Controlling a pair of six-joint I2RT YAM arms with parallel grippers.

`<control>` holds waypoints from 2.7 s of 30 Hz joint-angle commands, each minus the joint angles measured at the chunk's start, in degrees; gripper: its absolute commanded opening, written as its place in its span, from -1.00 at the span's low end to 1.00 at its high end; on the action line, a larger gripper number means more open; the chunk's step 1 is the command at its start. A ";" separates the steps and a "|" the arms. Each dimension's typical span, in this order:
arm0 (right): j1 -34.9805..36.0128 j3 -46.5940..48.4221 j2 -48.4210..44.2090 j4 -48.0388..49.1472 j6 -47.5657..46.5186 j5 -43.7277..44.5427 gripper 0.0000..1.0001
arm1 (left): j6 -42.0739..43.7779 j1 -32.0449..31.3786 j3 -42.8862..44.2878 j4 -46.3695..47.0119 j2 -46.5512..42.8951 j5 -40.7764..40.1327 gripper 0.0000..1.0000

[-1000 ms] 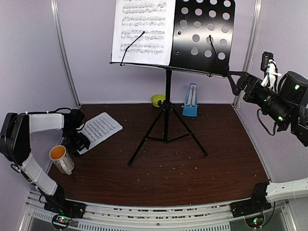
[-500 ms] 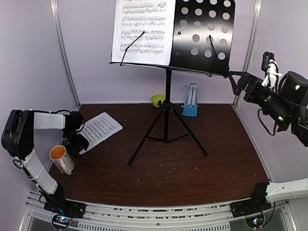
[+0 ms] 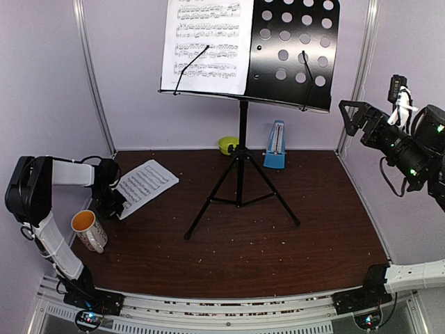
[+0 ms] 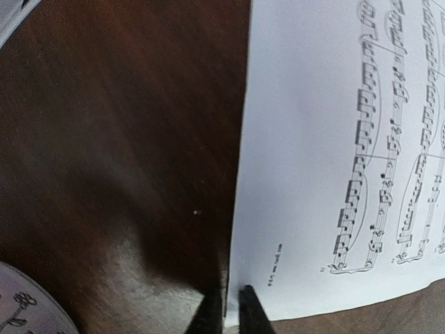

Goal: Set up the instrument practice props

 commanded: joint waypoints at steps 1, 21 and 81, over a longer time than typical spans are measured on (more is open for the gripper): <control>-0.32 0.98 -0.82 -0.35 -0.74 1.43 1.00 | 1.91 0.53 0.61 4.00 0.57 2.32 -0.99; -0.32 -0.19 1.80 3.04 -0.82 -2.29 1.00 | 11.08 -4.69 -3.15 -5.84 -19.28 3.39 -1.00; -0.40 -1.46 3.71 2.22 1.90 -5.14 1.00 | 22.79 -21.70 -4.52 9.30 -8.61 34.56 0.08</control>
